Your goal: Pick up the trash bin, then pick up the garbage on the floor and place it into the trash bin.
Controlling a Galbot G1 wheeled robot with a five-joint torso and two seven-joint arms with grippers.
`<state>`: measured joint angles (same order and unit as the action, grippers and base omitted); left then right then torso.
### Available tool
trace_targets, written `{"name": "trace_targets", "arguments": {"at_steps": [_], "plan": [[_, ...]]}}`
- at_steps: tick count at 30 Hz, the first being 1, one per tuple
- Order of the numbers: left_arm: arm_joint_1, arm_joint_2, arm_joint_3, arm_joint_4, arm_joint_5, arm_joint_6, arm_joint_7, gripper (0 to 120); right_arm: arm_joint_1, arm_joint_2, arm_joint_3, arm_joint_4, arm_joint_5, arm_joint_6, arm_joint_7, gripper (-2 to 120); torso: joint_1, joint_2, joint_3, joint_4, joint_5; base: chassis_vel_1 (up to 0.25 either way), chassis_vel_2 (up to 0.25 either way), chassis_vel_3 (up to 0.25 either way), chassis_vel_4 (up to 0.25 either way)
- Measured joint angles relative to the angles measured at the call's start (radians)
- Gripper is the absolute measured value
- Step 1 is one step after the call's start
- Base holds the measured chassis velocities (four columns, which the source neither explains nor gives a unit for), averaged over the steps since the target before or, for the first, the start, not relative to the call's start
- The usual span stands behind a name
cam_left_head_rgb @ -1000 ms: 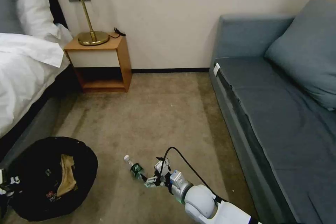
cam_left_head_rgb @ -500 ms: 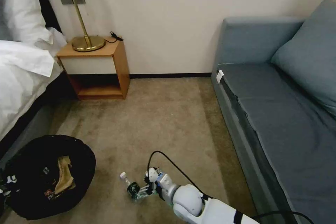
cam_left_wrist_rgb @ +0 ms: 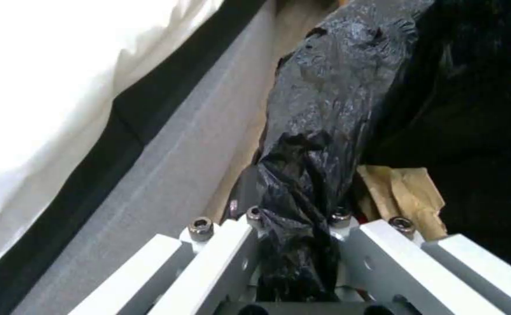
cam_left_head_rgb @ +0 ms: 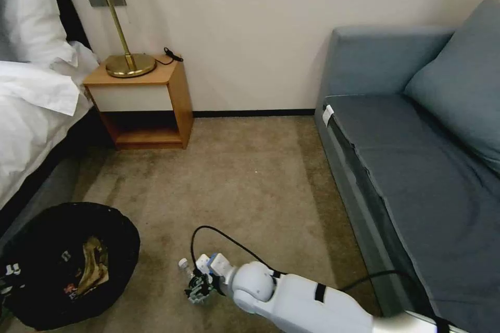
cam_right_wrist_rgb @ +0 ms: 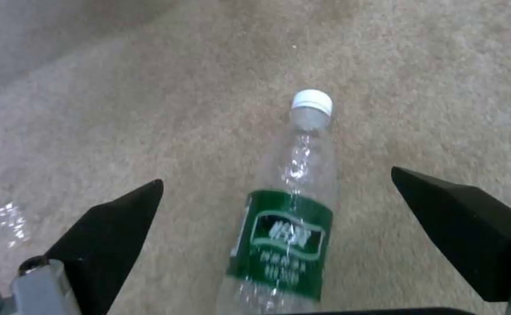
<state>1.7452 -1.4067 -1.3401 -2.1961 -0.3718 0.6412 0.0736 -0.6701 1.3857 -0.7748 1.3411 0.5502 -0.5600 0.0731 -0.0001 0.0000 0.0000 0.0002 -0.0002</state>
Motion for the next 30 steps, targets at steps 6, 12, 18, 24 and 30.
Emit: {"name": "trace_targets", "arguments": {"at_steps": [6,12,18,24,30], "plan": [[-0.001,-0.008,-0.001,0.004,-0.004,-0.003,0.001,3,0.022,0.053,-0.033,-0.085,-0.018,-0.031,0.007,100,0.0,0.0,0.0,-0.0001,0.0001,0.0,0.0,0.0,0.0],[-0.003,-0.002,-0.005,0.009,-0.007,-0.003,0.001,3,0.018,0.082,-0.04,-0.137,-0.045,-0.051,0.008,100,0.0,0.0,0.0,-0.0002,0.0,0.0,0.0,0.0,0.0],[-0.001,-0.004,0.0,0.008,-0.006,-0.004,0.001,3,0.006,0.107,-0.025,-0.188,-0.067,-0.058,0.002,85,0.0,0.0,0.0,-0.0002,0.0,0.0,0.0,0.0,0.0],[-0.002,-0.005,0.006,0.008,-0.004,-0.004,0.001,3,0.0,0.111,-0.019,-0.194,-0.07,-0.059,-0.009,68,0.0,0.0,0.0,-0.0002,0.0,0.0,0.0,0.0,0.0],[-0.002,-0.008,0.009,0.005,-0.002,-0.005,0.001,3,-0.009,0.123,-0.006,-0.219,-0.099,-0.055,-0.017,42,0.0,0.0,0.0,-0.0003,0.0003,0.0,0.0,0.0,0.0]]}}
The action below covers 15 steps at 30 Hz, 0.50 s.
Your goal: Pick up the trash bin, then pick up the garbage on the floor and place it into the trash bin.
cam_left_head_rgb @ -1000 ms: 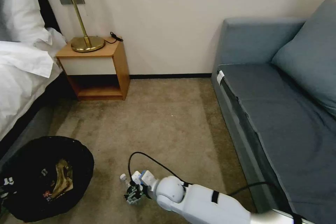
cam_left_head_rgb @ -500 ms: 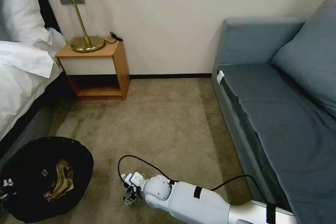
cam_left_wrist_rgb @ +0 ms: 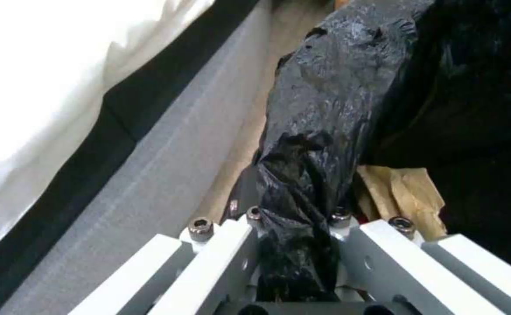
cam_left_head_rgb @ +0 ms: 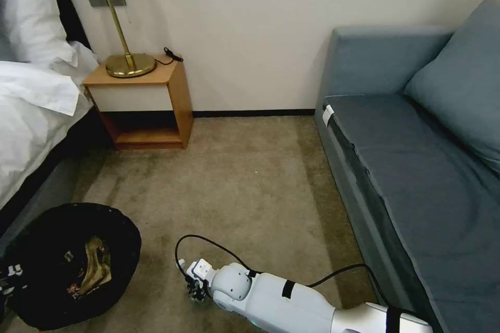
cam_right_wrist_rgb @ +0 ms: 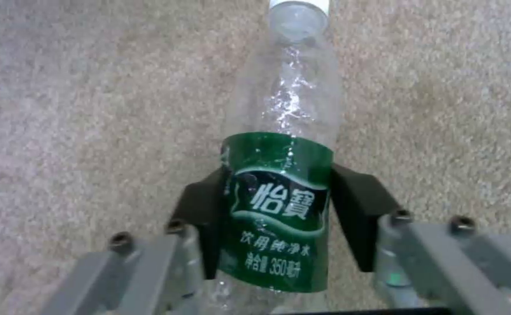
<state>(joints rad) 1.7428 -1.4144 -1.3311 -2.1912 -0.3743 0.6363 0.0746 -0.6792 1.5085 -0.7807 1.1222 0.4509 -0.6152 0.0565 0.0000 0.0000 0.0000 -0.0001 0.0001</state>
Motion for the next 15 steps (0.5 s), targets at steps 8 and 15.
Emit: {"name": "trace_targets", "arguments": {"at_steps": [8,15], "plan": [[-0.001,0.0,0.004,0.0,0.001,-0.002,0.0,3,-0.014,-0.004,0.013,0.009,-0.018,0.0,-0.002,25,0.0,0.0,0.0,0.0,0.0001,0.0,0.0,0.0,0.0],[-0.006,0.0,0.019,-0.004,0.004,-0.002,-0.002,3,-0.047,-0.041,0.09,0.077,-0.021,-0.006,0.007,19,0.0,0.0,0.0,0.0,-0.0001,0.0,0.0,0.0,0.0]]}}
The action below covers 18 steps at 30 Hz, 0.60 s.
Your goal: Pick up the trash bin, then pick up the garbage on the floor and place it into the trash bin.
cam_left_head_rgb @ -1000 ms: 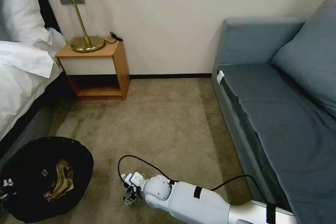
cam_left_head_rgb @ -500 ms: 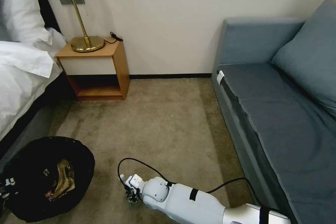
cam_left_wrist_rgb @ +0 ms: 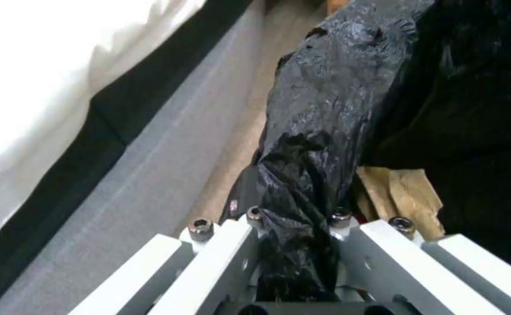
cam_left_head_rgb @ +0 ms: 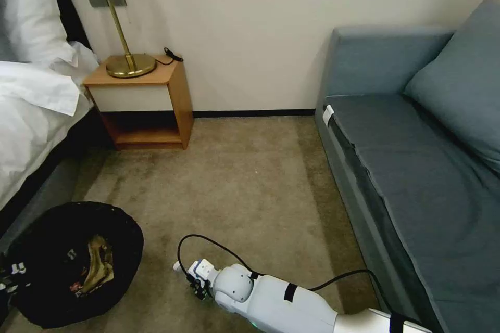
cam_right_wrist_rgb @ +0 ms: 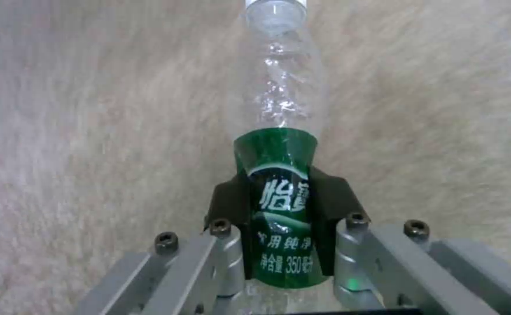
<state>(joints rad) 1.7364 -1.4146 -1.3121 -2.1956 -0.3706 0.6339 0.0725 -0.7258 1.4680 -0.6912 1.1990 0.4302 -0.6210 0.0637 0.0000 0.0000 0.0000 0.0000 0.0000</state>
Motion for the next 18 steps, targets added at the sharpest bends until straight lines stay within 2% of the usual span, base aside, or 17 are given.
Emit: {"name": "trace_targets", "arguments": {"at_steps": [8,12,13,15,17,18], "plan": [[-0.006,0.006,0.018,0.0,0.001,0.004,-0.001,3,-0.049,-0.1,0.127,0.177,0.059,0.0,0.039,19,0.0,0.0,0.0,-0.0001,0.0,0.0,0.0,0.0,0.0],[-0.006,0.015,0.027,0.008,0.002,0.004,-0.001,3,-0.108,-0.184,0.208,0.421,0.114,0.014,0.126,19,0.0,0.0,0.0,-0.0001,0.0002,0.0,0.0,0.0,0.0],[-0.006,0.015,0.027,0.008,0.002,0.004,-0.001,3,-0.108,-0.184,0.208,0.421,0.114,0.014,0.126,19,0.0,0.0,0.0,-0.0001,0.0002,0.0,0.0,0.0,0.0],[-0.006,0.015,0.03,0.008,0.004,0.004,-0.002,3,-0.122,-0.202,0.22,0.495,0.152,0.09,0.151,19,0.0,0.0,0.0,-0.0002,0.0001,0.0,0.0,0.0,0.0],[-0.003,0.012,0.039,0.008,0.011,0.004,-0.002,3,-0.122,-0.204,0.226,0.549,0.183,0.238,0.158,19,0.0,0.0,0.0,-0.0002,0.0002,0.0,0.0,0.0,0.0],[-0.003,0.012,0.039,0.008,0.011,0.004,-0.002,3,-0.122,-0.204,0.226,0.549,0.183,0.238,0.158,19,0.0,0.0,0.0,-0.0002,0.0002,0.0,0.0,0.0,0.0]]}}
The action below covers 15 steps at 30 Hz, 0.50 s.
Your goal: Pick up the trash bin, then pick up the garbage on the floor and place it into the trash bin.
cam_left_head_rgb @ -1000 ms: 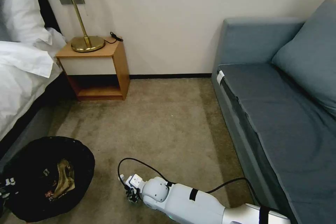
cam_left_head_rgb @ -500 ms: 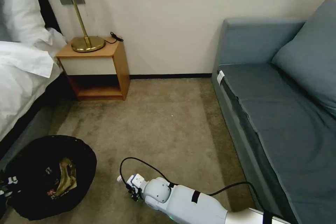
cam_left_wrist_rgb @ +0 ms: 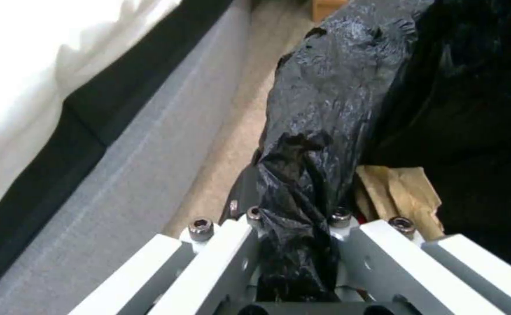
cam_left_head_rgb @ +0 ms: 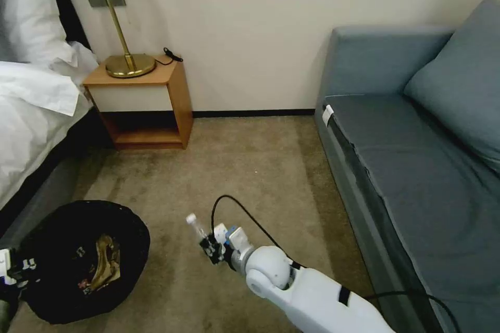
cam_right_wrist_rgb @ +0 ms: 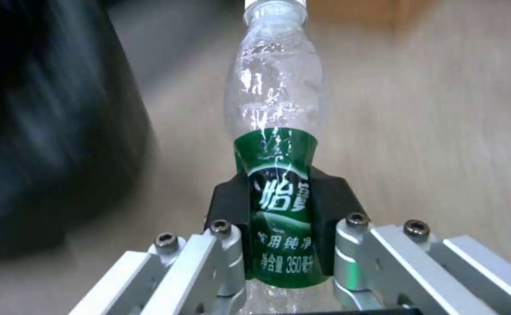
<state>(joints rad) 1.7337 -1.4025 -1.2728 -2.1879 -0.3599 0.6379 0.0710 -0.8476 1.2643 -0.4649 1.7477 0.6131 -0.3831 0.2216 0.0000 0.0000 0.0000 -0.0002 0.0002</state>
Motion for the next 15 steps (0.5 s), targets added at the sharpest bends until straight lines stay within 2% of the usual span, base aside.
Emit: {"name": "trace_targets", "arguments": {"at_steps": [2,5,8,13,15], "plan": [[0.001,-0.003,0.006,-0.002,0.005,0.0,0.0,3,0.016,0.014,-0.004,0.012,0.012,0.093,-0.014,19,0.0,0.0,0.0,0.0001,-0.0001,0.0,0.0,0.0,0.0],[0.001,-0.007,0.009,-0.006,0.006,0.0,0.0,3,0.034,0.035,-0.014,0.014,0.021,0.138,-0.028,19,0.0,0.0,0.0,0.0001,-0.0001,0.0,0.0,0.0,0.0],[0.003,-0.02,0.011,-0.01,0.008,-0.003,0.0,3,0.078,0.092,-0.078,0.008,0.05,0.207,-0.055,19,0.0,0.0,0.0,0.0003,-0.0002,0.0,0.0,0.0,0.0],[0.005,-0.026,0.011,-0.016,0.009,-0.003,0.0,3,0.099,0.14,-0.129,-0.007,0.056,0.23,-0.073,19,0.0,0.0,0.0,0.0003,-0.0002,0.0,0.0,0.0,0.0],[0.005,-0.028,0.01,-0.024,0.009,-0.003,0.0,3,0.108,0.186,-0.159,-0.027,0.057,0.238,-0.082,19,0.0,0.0,0.0,0.0003,-0.0003,0.0,0.0,0.0,0.0]]}}
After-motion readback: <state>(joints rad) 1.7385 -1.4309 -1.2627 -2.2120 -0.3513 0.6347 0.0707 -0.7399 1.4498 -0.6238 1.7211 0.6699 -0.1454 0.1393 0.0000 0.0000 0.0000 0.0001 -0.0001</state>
